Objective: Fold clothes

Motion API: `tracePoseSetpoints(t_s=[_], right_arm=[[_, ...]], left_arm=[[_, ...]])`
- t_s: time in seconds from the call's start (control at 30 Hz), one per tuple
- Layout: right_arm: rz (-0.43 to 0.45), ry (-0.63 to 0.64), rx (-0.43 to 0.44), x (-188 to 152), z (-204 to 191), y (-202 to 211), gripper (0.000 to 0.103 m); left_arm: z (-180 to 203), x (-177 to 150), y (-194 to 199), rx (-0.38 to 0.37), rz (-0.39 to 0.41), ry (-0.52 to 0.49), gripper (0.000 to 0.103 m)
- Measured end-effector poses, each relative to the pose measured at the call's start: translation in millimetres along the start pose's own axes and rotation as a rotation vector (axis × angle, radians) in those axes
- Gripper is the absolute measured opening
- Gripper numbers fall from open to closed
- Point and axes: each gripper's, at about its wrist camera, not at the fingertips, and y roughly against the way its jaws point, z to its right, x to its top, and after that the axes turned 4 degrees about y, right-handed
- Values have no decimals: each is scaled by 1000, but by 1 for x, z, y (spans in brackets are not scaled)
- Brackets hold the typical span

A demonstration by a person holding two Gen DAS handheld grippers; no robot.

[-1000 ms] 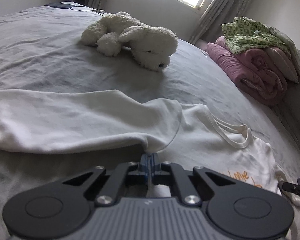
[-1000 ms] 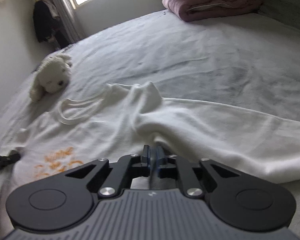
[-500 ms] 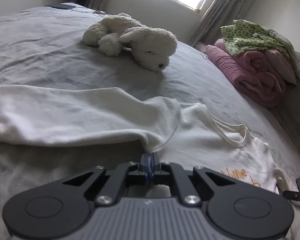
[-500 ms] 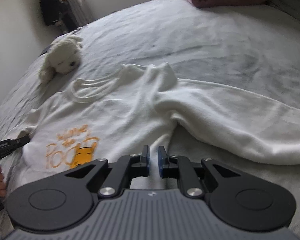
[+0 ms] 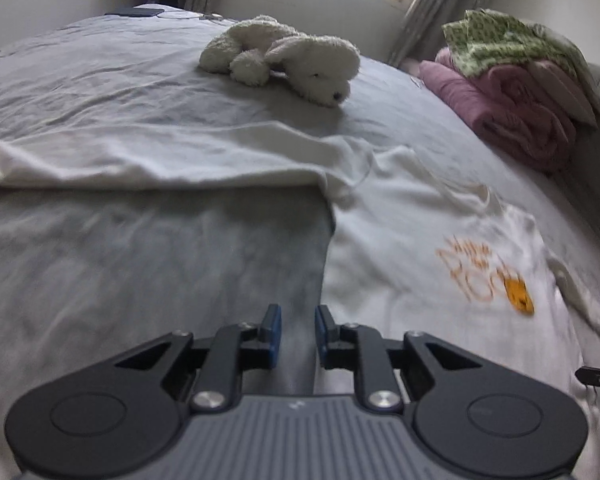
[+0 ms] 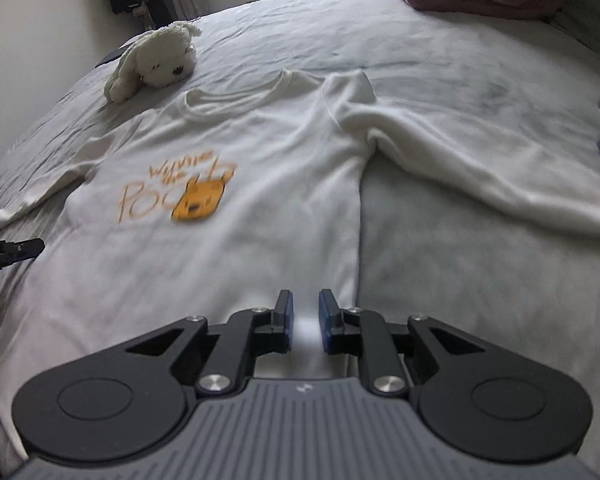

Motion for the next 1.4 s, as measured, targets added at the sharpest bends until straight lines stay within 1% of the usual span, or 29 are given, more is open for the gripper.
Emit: tracePoseSetpoints(t_s=[0.2,0.27,0.37,0.4,0.43,0.5,0.57,0.63,0.67,0.7,0.8,0.83,0.9,1.0,1.03,1.07,1.1,1.23,1.37,1.4], right_arm=[[0,17,-13,-47,-14,32,18],[17,-12,-14,-64,-17,43,18],[52,-27,-45,-82,-24,60,18],[47,-41,-47,-88,-23,64,21],[40,-56,-47,-93,-23,67,21],[31,-91,-39,-102,-20,75,21],[37,-146,-6,-109,-14,82,21],[52,-238,49,-118,-3,87,21],[55,-274,71,-122,0,89,21],[58,-309,93,-125,3,90,21],[63,-326,106,-127,2,91,22],[62,-337,115,-128,2,91,22],[59,-360,134,-131,4,89,22],[58,-348,132,-133,3,88,21],[56,-335,123,-133,2,88,20],[55,-320,113,-132,0,87,19],[56,-305,99,-132,-1,87,13],[76,-257,45,-133,-6,95,8],[120,-277,12,-130,-3,114,6],[127,-280,-1,-128,-4,120,5]], left_arm=[[2,-30,31,12,-56,-102,17],[1,-42,43,7,-76,-122,17],[-3,-58,64,-10,-95,-141,17],[-4,-64,71,-16,-101,-147,17],[-8,-67,76,-38,-108,-138,18],[-19,-68,82,-77,-120,-83,18],[-31,-69,85,-109,-129,-21,18],[-39,-69,85,-137,-136,39,20],[-39,-69,84,-149,-140,50,21],[-38,-70,84,-160,-143,47,27],[-33,-72,82,-171,-147,32,37],[-31,-72,82,-173,-147,29,39],[-28,-74,80,-162,-144,28,39],[-25,-77,80,-142,-136,8,36],[-24,-77,80,-137,-135,-10,20],[-23,-77,80,-133,-140,-28,11],[-24,-77,80,-134,-142,-29,7],[-30,-72,87,-147,-135,-14,4],[-29,-70,105,-178,-101,-19,4],[-27,-71,108,-183,-102,-21,4]])
